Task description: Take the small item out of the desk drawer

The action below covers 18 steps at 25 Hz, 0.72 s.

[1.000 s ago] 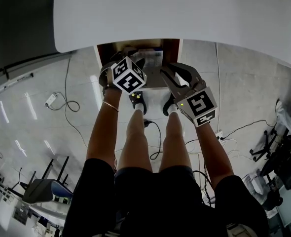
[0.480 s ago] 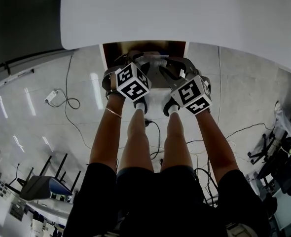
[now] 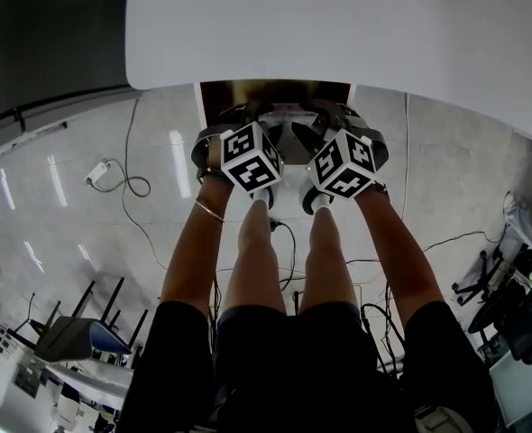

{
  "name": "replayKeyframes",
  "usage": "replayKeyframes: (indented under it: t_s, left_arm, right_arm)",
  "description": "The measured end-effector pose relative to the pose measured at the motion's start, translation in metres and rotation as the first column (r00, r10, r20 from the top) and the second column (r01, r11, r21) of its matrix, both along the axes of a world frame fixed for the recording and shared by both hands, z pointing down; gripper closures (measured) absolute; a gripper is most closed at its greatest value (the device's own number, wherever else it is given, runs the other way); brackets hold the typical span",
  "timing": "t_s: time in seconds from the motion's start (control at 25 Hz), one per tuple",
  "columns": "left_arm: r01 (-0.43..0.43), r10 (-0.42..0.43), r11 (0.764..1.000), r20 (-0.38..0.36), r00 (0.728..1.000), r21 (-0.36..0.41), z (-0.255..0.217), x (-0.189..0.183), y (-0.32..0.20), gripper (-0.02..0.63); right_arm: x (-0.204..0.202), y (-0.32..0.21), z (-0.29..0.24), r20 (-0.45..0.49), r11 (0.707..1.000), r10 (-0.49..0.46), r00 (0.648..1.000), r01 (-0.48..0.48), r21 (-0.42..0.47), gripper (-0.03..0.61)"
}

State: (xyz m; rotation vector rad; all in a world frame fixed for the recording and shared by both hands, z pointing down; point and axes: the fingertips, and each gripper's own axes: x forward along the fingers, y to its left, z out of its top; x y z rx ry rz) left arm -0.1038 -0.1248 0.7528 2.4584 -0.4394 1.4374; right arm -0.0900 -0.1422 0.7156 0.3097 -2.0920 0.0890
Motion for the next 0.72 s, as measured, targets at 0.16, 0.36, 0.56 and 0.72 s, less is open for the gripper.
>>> replayKeyframes:
  t_s: [0.16, 0.36, 0.56, 0.72]
  left_arm:
    - [-0.037, 0.037, 0.999, 0.008, 0.999, 0.001, -0.001, 0.001, 0.005, 0.460]
    - [-0.037, 0.036, 0.999, -0.011, 0.999, -0.025, -0.003, 0.002, 0.008, 0.460]
    - [-0.057, 0.056, 0.997, -0.008, 0.998, -0.044, -0.004, 0.003, 0.014, 0.460]
    - [-0.055, 0.054, 0.997, -0.015, 0.998, -0.049, -0.006, 0.000, 0.019, 0.466]
  right_arm:
    - [0.001, 0.001, 0.012, -0.036, 1.000, -0.026, 0.999, 0.026, -0.017, 0.402]
    - [0.002, -0.003, 0.020, -0.111, 0.996, -0.086, 0.990, 0.087, 0.010, 0.399]
    - [-0.005, 0.007, 0.031, -0.174, 0.978, -0.206, 0.963, 0.208, -0.006, 0.395]
    - [-0.009, 0.013, 0.040, -0.198, 0.970, -0.245, 0.949, 0.241, -0.043, 0.393]
